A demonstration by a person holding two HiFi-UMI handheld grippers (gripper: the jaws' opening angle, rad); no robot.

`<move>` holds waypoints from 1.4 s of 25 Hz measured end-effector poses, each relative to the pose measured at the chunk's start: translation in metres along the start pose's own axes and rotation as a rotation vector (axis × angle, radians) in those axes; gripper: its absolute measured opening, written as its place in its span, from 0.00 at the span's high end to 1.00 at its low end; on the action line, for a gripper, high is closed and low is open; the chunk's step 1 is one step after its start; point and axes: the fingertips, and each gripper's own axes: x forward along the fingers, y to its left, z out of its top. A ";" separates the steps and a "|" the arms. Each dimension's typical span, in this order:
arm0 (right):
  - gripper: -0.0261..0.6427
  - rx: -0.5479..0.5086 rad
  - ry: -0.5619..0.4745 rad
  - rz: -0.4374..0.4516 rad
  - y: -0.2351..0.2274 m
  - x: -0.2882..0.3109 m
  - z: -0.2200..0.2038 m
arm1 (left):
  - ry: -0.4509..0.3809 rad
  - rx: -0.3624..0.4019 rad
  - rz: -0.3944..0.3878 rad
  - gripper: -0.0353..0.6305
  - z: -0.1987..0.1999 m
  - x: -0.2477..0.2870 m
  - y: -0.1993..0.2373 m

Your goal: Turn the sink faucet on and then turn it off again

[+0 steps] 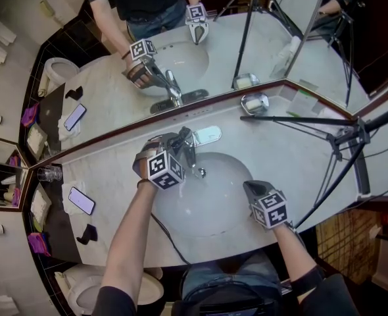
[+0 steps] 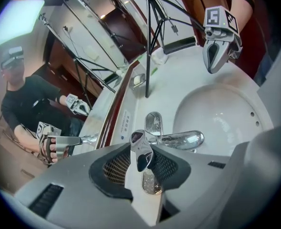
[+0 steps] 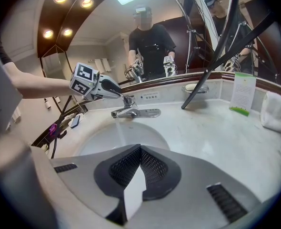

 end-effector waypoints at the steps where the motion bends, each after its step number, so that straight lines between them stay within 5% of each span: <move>1: 0.93 0.001 0.000 0.000 0.001 0.000 0.000 | 0.003 0.005 -0.007 0.79 0.001 0.000 0.002; 8: 0.93 -0.003 0.008 0.010 0.009 -0.003 -0.008 | 0.005 -0.011 -0.050 0.79 0.002 0.001 0.004; 26: 0.93 -0.020 -0.010 0.011 0.023 -0.024 -0.009 | 0.060 0.019 0.037 0.78 -0.004 -0.027 -0.004; 35: 0.93 -0.092 -0.040 0.050 0.047 -0.035 0.019 | 0.007 -0.160 0.132 0.85 -0.008 -0.110 -0.026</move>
